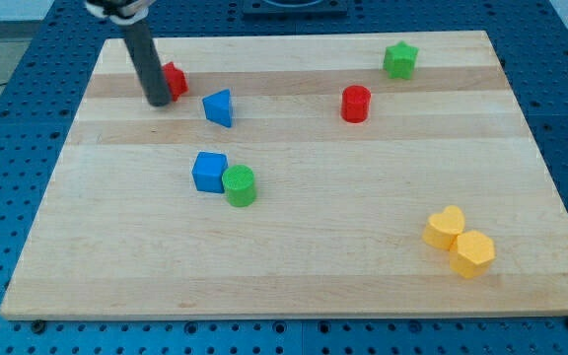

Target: Push the blue triangle slightly towards the right of the board

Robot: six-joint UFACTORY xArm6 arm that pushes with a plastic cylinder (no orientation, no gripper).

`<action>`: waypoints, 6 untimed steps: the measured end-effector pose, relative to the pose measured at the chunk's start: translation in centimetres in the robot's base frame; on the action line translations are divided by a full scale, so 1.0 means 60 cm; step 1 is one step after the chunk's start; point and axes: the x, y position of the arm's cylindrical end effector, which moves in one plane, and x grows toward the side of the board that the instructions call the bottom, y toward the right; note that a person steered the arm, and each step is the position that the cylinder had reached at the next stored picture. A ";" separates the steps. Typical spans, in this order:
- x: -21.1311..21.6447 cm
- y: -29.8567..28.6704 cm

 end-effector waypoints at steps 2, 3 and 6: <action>-0.023 0.004; 0.060 -0.001; 0.101 0.188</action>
